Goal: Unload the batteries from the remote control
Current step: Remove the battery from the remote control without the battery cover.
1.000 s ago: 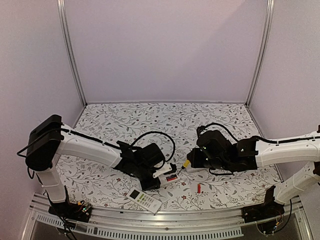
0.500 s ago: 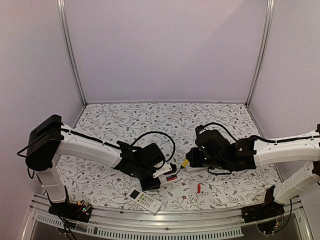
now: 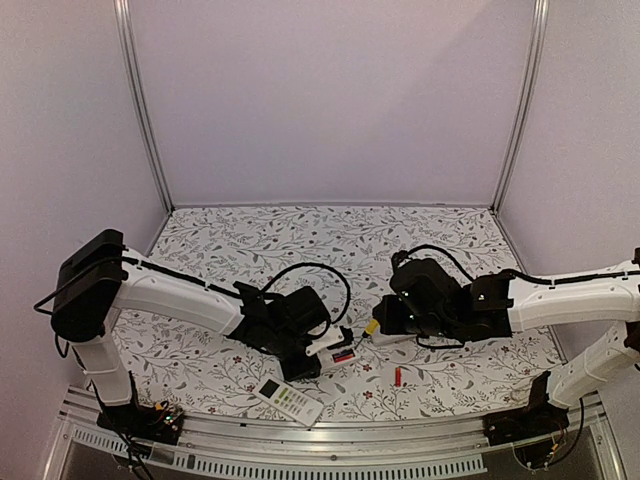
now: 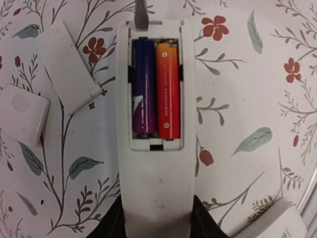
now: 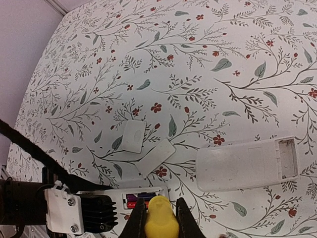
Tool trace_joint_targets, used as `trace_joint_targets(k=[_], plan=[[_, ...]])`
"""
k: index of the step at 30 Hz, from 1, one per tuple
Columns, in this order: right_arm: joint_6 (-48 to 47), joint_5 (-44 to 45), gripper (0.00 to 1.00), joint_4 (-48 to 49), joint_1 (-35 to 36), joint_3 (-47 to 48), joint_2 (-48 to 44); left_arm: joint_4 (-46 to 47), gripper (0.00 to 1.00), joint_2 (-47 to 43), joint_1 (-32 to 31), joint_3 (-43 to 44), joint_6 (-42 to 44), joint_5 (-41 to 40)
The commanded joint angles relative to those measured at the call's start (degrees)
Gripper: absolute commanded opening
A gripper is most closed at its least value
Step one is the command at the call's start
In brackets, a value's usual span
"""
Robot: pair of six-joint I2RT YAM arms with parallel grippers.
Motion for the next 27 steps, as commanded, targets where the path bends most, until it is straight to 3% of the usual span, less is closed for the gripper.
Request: trace_joint_targets(k=[1, 27], plan=[[0.88, -1.05, 0.0, -0.46, -0.19, 0.52, 0.27, -2.35, 0.28, 2.74, -0.97, -0.68, 0.86, -0.51], [1.67, 1.45, 0.0, -0.61, -0.11, -1.22, -2.86, -2.61, 0.27, 3.17, -0.97, -0.51, 0.87, -0.61]])
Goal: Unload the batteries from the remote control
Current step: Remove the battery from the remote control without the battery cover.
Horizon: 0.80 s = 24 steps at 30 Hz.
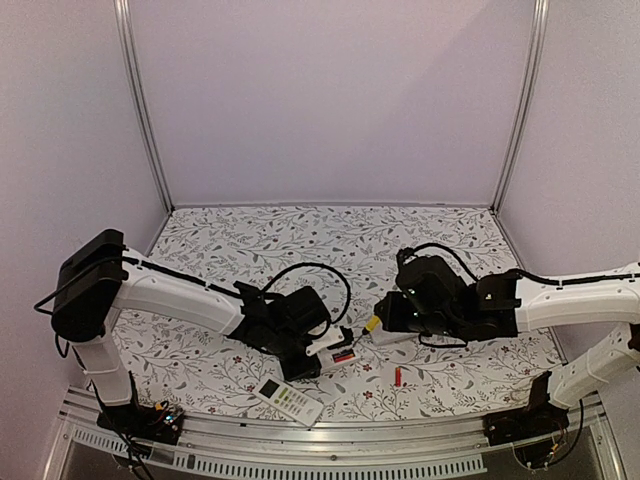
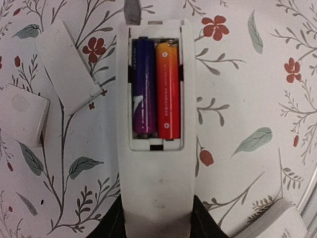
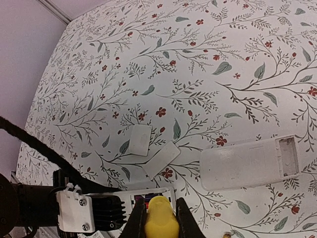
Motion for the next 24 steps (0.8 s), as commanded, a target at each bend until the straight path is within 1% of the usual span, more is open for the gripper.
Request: trace_joint_targets(k=[1, 15, 24], plan=[[-0.22, 1.03, 0.0, -1.04, -0.11, -0.65, -0.67, -2.44, 0.27, 3.14, -1.0, -0.73, 0.83, -0.58], [0.02, -2.69, 0.0, -1.41, -0.02, -0.83, 0.56, -2.62, 0.27, 3.51, -0.98, -0.6, 0.83, -0.58], [0.24, -1.03, 0.0, -2.82, 0.16, -0.57, 0.91, -2.62, 0.27, 3.51, -1.02, -0.6, 0.83, -0.49]])
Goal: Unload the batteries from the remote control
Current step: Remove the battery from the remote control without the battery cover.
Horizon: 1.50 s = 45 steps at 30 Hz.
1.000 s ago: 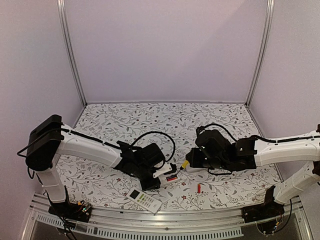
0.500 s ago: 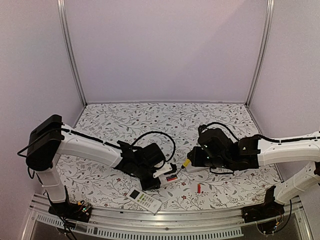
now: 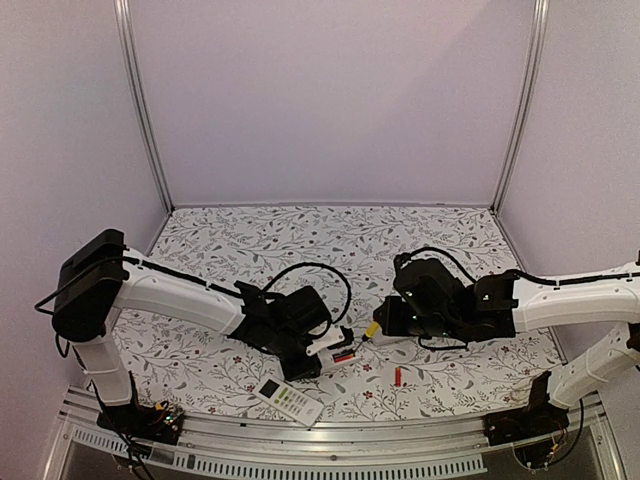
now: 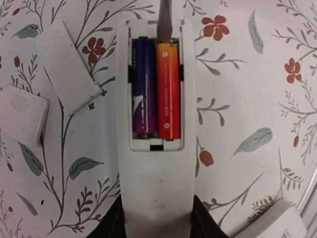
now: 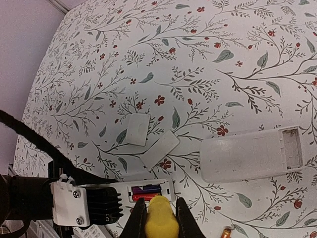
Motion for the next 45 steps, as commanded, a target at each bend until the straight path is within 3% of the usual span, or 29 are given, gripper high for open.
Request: trace_joint_targets(k=[1, 20, 32, 45], plan=[[0.11, 1.24, 0.0, -1.82, 0.13, -0.56, 0.23, -2.31, 0.27, 3.27, -1.04, -0.9, 0.75, -0.52], [2.39, -1.16, 0.0, 2.53, 0.31, -3.46, 0.91, -2.48, 0.26, 3.44, -0.97, -0.81, 0.88, -0.36], [6.32, -8.02, 0.0, 12.74, 0.31, -6.82, -4.31, -2.97, 0.24, 4.06, -0.97, -0.37, 0.75, -0.69], [7.08, -9.35, 0.0, 15.2, 0.31, -7.36, -6.91, -3.41, 0.23, 4.98, -0.97, -0.02, 0.74, -0.68]])
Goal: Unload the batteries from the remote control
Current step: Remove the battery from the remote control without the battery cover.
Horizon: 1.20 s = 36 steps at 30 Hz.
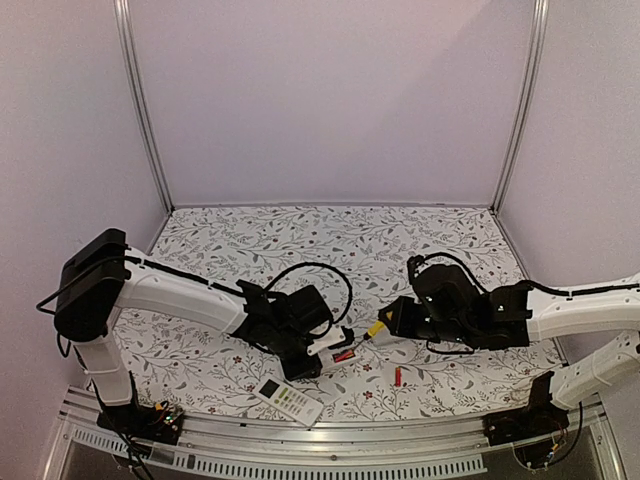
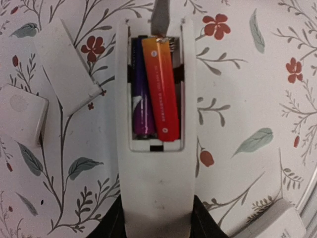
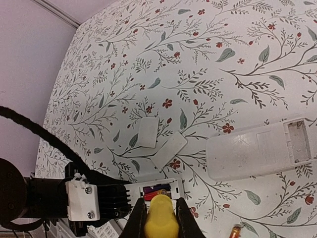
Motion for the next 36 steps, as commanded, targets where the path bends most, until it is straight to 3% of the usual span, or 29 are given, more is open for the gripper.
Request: trace_joint_targets(k=[1, 17, 29, 36], plan=[[2.96, -6.55, 0.0, 7.99, 0.77, -0.35, -1.89, -2.15, 0.23, 4.41, -0.97, -1.09, 0.77, -0.68], [3.97, 0.19, 0.0, -0.65, 0.73, -0.18, -4.35, -2.15, 0.23, 4.45, -1.04, -1.01, 0.57, -0.67], [4.72, 3.31, 0.0, 0.5, 2.14, 0.17, 1.92, -2.18, 0.23, 4.61, -0.98, -1.01, 0.56, -0.67], [7.93, 13.43, 0.0, -3.67, 7.03, 0.11, 6.0, -2.23, 0.22, 4.5, -0.97, -0.83, 0.18, -0.56]])
